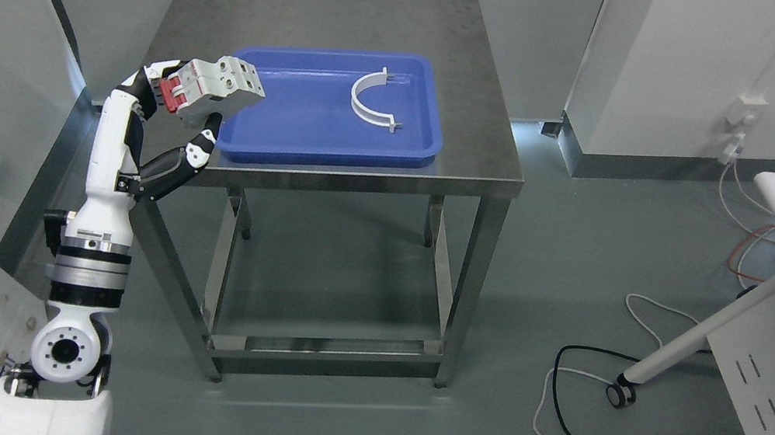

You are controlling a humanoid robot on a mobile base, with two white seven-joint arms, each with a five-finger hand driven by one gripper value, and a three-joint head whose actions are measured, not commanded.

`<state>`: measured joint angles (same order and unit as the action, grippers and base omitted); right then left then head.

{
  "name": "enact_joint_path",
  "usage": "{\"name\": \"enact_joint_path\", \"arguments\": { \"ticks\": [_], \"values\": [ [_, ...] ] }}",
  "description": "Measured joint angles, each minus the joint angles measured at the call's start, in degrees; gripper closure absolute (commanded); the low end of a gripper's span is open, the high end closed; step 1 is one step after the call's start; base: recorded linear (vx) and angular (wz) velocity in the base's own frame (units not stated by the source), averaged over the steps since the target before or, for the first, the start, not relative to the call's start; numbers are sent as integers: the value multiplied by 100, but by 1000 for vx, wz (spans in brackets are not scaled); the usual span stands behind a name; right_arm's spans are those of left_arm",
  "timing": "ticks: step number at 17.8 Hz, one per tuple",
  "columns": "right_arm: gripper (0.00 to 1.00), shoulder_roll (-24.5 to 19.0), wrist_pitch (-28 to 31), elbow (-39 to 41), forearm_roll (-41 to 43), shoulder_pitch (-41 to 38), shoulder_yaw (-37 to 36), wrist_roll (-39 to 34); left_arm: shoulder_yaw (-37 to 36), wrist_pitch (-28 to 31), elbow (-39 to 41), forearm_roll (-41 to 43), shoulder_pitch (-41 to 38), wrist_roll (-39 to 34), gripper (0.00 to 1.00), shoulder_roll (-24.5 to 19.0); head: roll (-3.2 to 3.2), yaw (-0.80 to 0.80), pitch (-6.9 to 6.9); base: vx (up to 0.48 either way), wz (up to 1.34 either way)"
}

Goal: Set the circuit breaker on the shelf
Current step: 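Hold the breaker raised in the left hand while turning to the bin shelf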

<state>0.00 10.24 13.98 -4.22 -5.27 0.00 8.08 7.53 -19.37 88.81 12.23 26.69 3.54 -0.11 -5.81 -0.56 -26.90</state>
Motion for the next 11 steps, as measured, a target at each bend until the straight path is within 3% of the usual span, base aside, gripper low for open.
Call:
{"name": "enact_joint_path", "arguments": {
  "ticks": [11],
  "values": [
    [0,0,-8,0,1,-5,0,-34,37,-7,36,-43,-84,9,78,7,0,0,0,-462,203]
  ]
}}
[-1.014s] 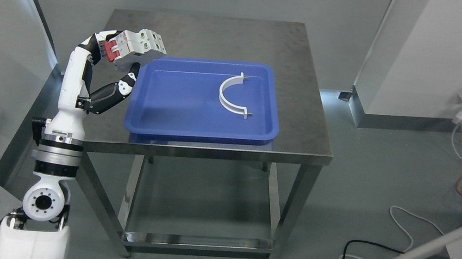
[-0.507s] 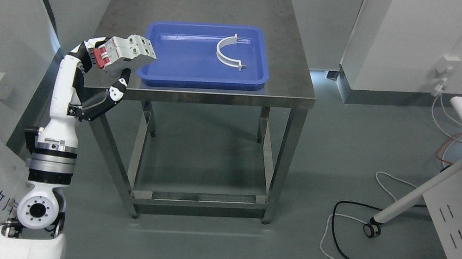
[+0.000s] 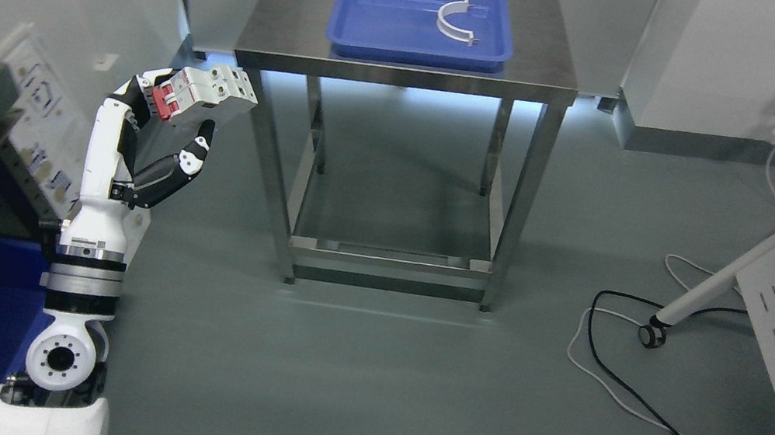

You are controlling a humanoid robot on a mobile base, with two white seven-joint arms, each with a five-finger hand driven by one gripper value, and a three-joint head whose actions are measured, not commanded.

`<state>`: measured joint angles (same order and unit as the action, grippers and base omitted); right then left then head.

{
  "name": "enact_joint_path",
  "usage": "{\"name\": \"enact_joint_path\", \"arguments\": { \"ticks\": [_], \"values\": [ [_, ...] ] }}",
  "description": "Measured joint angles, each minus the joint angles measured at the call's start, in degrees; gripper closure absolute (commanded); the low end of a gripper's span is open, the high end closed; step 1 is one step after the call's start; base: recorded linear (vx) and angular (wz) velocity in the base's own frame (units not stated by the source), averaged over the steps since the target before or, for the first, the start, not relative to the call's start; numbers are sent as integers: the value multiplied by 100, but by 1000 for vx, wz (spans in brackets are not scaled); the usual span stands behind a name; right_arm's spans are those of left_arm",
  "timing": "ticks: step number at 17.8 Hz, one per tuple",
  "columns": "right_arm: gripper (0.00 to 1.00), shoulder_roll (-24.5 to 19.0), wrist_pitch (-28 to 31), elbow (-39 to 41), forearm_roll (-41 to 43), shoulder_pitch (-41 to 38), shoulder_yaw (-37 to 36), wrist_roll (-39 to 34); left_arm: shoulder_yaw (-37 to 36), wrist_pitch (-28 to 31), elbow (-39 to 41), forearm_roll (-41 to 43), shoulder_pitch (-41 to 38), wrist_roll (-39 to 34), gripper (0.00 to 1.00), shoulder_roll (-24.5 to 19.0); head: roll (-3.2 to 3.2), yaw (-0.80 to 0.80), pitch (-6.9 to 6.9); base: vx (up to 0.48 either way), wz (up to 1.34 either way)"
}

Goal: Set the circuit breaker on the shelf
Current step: 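Hold the breaker raised in the left hand while turning to the bin shelf, then lower the breaker into the upper blue bin and open the left hand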

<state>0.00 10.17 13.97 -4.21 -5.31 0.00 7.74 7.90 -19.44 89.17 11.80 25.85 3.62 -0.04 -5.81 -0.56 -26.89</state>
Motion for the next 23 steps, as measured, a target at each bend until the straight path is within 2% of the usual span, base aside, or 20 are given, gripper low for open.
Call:
{"name": "enact_joint_path", "arguments": {
  "ticks": [4,8,10,15,18,23],
  "values": [
    [0,0,0,0,0,4,0,-21,-135,-35,16,-14,256,-10,78,1,0,0,0,-365,922],
    [0,0,0,0,0,4,0,-6,-232,379,22,-18,713,-11,78,2,0,0,1,-274,1282],
    [0,0,0,0,2,4,0,-1,-280,666,24,-19,981,20,78,3,0,0,2,-216,1371],
    [0,0,-1,0,2,5,0,5,-584,1831,-69,-1,1883,216,78,3,0,0,3,-111,1237],
    [0,0,-6,0,1,5,0,5,-822,2002,-369,168,2295,692,77,3,0,0,3,14,840],
    [0,0,-28,1,0,5,0,16,-1073,2056,-1398,878,3077,939,76,3,0,0,5,49,371]
  ]
}}
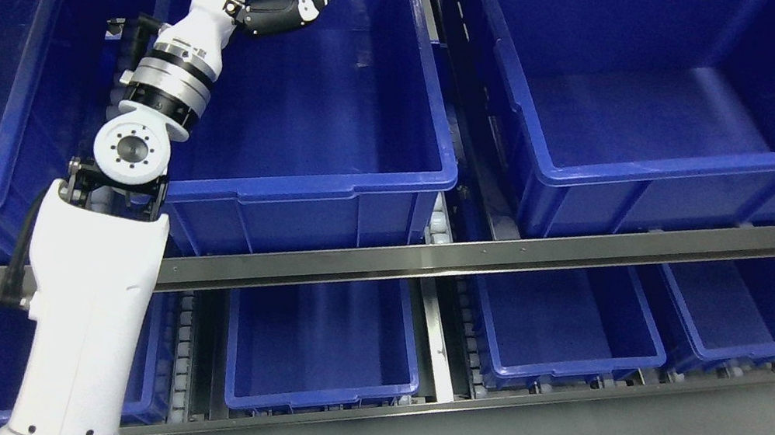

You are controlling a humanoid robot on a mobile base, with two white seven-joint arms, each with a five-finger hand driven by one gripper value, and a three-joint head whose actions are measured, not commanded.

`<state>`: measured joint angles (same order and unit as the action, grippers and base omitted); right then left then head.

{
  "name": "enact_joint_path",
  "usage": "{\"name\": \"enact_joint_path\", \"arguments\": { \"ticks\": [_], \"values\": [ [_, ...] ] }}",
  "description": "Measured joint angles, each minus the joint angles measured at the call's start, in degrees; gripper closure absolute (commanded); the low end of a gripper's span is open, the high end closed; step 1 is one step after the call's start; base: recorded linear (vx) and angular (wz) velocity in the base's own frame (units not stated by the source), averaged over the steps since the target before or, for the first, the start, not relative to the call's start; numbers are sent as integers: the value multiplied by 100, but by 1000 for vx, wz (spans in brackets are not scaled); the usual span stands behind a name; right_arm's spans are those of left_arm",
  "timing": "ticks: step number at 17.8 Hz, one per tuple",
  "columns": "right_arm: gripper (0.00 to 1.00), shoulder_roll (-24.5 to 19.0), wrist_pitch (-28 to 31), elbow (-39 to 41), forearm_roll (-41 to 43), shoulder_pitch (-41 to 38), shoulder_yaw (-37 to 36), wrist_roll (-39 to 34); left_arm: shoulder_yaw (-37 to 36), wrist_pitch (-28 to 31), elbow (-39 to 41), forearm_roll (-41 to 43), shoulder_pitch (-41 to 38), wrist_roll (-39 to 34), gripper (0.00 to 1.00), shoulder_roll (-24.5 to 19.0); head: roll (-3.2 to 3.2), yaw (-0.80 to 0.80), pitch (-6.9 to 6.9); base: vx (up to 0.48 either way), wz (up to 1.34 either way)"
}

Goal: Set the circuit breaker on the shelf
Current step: 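Lower the breaker into the upper blue bin and open the left hand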

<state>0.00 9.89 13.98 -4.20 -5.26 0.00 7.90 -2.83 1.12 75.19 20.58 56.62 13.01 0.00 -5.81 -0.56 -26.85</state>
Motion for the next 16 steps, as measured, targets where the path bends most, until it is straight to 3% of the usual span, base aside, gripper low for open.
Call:
{"name": "enact_joint_path", "arguments": {
  "ticks": [8,13,16],
  "values": [
    [0,0,-1,0,0,-2,0,2,-255,-133,-2462,1161,1373,186,76,1,0,0,0,3,24],
    [0,0,-1,0,0,-2,0,-9,-479,-143,-3878,1571,1841,118,75,-22,0,0,0,-2,-13],
    [0,0,-1,0,0,-2,0,-13,-623,-143,-4472,1682,1973,-200,69,-83,0,0,0,1,-9]
  ]
}}
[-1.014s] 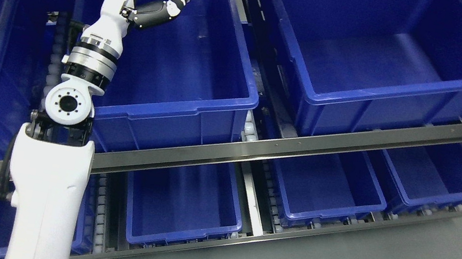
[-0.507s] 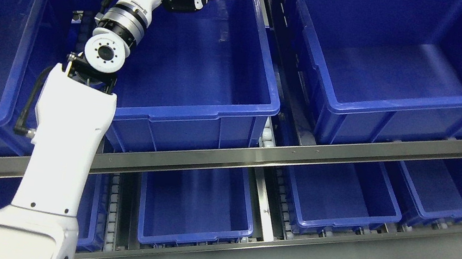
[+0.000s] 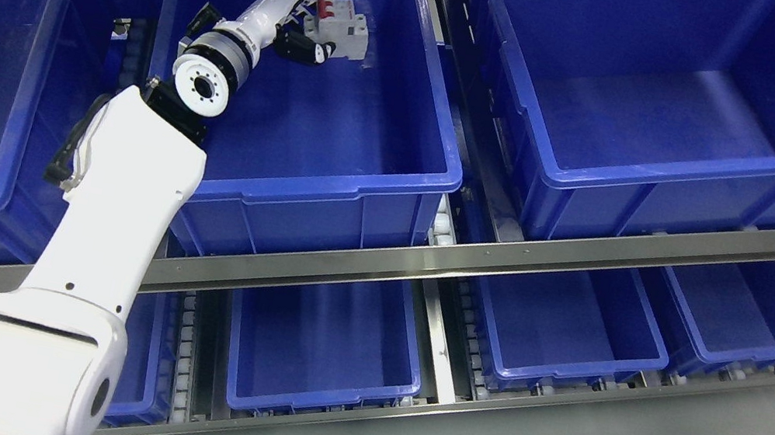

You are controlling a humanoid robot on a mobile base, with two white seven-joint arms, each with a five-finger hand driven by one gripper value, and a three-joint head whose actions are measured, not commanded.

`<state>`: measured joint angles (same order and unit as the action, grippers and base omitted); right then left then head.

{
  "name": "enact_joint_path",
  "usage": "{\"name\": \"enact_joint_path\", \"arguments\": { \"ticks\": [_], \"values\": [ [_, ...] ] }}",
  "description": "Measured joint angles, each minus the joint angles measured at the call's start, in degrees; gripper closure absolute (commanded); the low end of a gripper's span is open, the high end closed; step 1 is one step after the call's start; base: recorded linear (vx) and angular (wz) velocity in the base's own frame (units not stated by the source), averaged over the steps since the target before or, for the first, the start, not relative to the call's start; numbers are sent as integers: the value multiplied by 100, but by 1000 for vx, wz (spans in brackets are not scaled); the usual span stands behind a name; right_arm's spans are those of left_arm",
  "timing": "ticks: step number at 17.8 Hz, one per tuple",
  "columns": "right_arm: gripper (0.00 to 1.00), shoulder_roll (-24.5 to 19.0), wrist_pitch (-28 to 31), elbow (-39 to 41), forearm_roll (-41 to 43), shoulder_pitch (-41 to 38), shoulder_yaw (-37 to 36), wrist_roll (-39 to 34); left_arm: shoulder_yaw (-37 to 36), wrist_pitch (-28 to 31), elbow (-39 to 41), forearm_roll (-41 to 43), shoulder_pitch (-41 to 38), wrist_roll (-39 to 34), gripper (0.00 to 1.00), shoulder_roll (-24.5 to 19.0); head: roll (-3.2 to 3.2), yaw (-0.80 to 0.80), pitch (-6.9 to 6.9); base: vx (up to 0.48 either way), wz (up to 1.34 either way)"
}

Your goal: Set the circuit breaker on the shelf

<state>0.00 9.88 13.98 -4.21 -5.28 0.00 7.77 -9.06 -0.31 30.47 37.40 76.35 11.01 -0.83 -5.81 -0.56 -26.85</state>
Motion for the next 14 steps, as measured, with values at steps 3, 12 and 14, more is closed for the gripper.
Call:
{"name": "enact_joint_path", "arguments": {
  "ticks": [3,12,14],
  "values": [
    [0,0,0,0,-2,0,0,-1,-98,-1,-410,55,101,-219,59,-48,0,0,0,0,0],
    [0,0,0,0,-1,0,0,-24,-266,10,-1040,115,448,-532,37,-140,0,0,0,0,0],
    [0,0,0,0,-1,0,0,-21,-278,14,-1099,116,521,-568,26,-155,0,0,0,0,0]
  ]
}}
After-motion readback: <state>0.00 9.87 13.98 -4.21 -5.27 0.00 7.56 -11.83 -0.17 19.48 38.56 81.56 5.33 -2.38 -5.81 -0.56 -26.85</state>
